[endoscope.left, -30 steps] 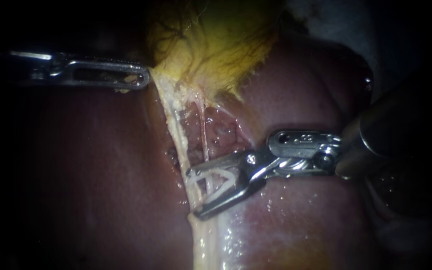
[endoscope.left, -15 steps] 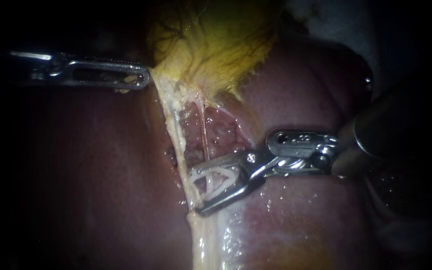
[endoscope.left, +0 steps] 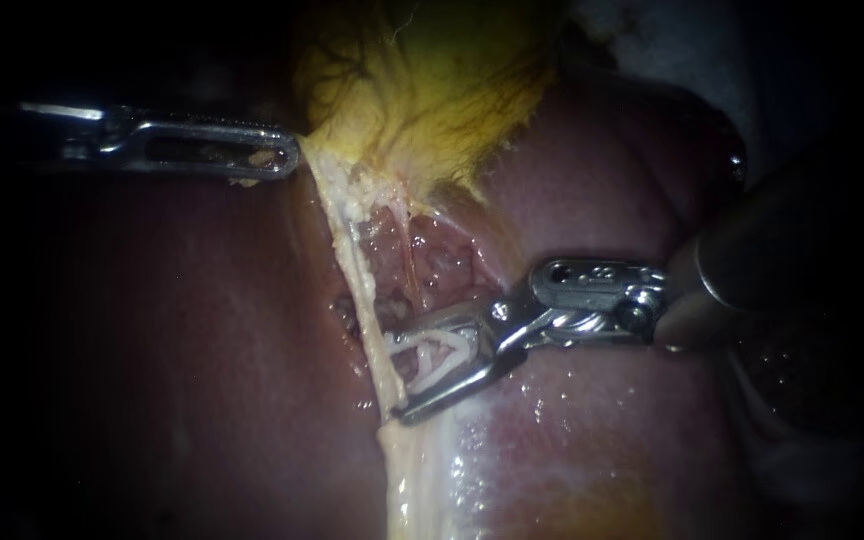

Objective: Clipping first clip left tube

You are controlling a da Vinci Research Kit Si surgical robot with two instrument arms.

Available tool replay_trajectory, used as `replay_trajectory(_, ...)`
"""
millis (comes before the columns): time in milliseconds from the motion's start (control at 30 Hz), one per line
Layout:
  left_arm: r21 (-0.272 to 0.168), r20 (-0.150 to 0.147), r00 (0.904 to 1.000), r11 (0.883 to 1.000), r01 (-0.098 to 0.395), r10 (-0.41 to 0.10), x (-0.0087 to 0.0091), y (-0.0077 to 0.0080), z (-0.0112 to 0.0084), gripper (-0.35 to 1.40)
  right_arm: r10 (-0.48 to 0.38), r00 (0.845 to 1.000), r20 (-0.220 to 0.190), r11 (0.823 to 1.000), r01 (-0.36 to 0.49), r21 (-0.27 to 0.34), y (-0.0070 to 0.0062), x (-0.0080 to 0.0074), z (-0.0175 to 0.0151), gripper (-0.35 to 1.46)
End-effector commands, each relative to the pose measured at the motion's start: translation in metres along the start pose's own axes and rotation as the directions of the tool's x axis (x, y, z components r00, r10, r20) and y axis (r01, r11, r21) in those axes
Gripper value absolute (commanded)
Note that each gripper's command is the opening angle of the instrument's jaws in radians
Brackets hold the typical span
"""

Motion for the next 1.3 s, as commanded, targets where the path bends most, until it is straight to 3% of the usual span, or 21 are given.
replay_trajectory(33, 0.000, 0.000, 1.0000, 1.000, 0.000, 0.000, 0.0000, 0.0000, 0.0000, -0.35, -0.001, 1.000, 0.002, 1.000, 0.001, 0.003, 0.0001, 0.0000, 0.0000, 0.56)
replay_trajectory(567, 0.000, 0.000, 1.0000, 1.000, 0.000, 0.000, 0.0000, 0.0000, 0.0001, -0.35, 0.014, 0.999, -0.049, 0.997, -0.011, 0.077, 0.0015, 0.0003, 0.0012, 0.55)
replay_trajectory(1067, 0.000, 0.000, 1.0000, 1.000, 0.000, 0.000, 0.0000, 0.0000, 0.0001, -0.35, 0.011, 0.997, -0.078, 0.979, 0.005, 0.204, 0.0018, 0.0005, 0.0030, 0.54)
replay_trajectory(1300, 0.000, 0.000, 1.0000, 1.000, 0.000, 0.000, 0.0000, 0.0000, 0.0001, -0.35, 0.009, 0.995, -0.098, 0.970, 0.015, 0.242, 0.0014, 0.0006, 0.0033, 0.53)
